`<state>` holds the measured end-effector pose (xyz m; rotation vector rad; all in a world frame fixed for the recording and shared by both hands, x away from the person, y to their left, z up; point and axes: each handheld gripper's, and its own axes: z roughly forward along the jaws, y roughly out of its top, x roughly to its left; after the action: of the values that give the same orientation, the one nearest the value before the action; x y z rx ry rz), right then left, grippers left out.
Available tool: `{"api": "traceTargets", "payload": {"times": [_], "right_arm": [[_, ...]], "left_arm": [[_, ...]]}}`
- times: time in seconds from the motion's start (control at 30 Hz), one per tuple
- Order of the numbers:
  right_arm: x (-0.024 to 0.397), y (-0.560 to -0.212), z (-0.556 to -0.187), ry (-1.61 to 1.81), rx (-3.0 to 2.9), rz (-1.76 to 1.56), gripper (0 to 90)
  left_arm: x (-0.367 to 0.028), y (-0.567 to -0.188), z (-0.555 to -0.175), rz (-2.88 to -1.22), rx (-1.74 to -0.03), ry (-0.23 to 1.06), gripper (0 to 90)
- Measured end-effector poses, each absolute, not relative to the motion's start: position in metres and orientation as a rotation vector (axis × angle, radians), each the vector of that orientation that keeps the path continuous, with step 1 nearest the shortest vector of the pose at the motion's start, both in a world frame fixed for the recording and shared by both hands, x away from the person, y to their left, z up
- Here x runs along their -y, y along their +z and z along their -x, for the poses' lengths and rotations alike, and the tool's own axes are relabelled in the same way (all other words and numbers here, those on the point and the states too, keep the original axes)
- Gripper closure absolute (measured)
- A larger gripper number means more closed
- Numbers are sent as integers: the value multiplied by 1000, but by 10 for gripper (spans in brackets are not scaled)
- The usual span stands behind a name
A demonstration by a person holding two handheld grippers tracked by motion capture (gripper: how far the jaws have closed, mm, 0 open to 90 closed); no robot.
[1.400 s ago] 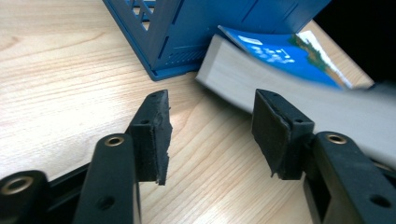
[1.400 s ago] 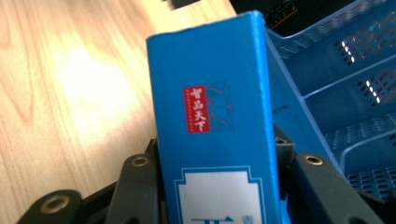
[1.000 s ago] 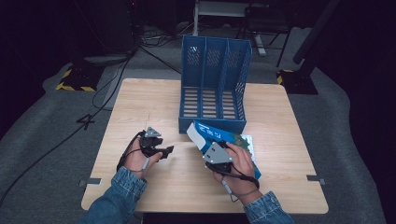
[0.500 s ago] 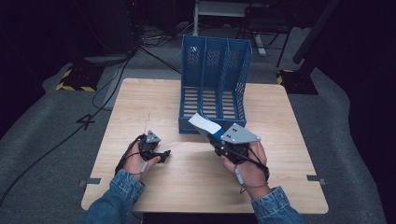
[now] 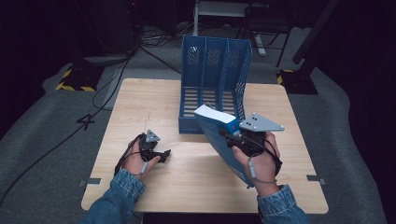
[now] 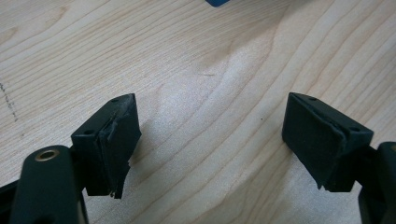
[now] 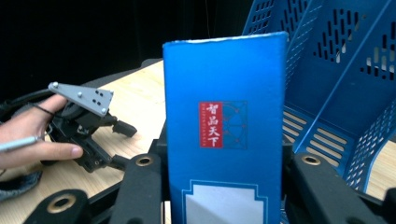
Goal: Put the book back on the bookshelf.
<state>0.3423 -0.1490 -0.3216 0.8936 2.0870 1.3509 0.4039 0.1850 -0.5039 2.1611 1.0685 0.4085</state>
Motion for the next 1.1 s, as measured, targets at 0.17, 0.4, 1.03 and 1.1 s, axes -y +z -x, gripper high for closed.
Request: {"api": "traceTargets", "payload": {"times": [0.17, 0.4, 1.03, 1.1], "right_arm": [[153, -317, -344, 1363, -2080, -931, 614], [156, -312, -345, 1369, -2086, -954, 614], [174, -266, -369, 1389, -2031, -1002, 615], [174, -263, -370, 1392, -2023, -1003, 614]], "left_arm": [[-185, -504, -405, -2163, -1066, 411, 195], [-184, -504, -407, -2158, -1072, 405, 195], [-184, -504, -407, -2159, -1073, 409, 199], [-184, -504, -407, -2159, -1072, 410, 201]]}}
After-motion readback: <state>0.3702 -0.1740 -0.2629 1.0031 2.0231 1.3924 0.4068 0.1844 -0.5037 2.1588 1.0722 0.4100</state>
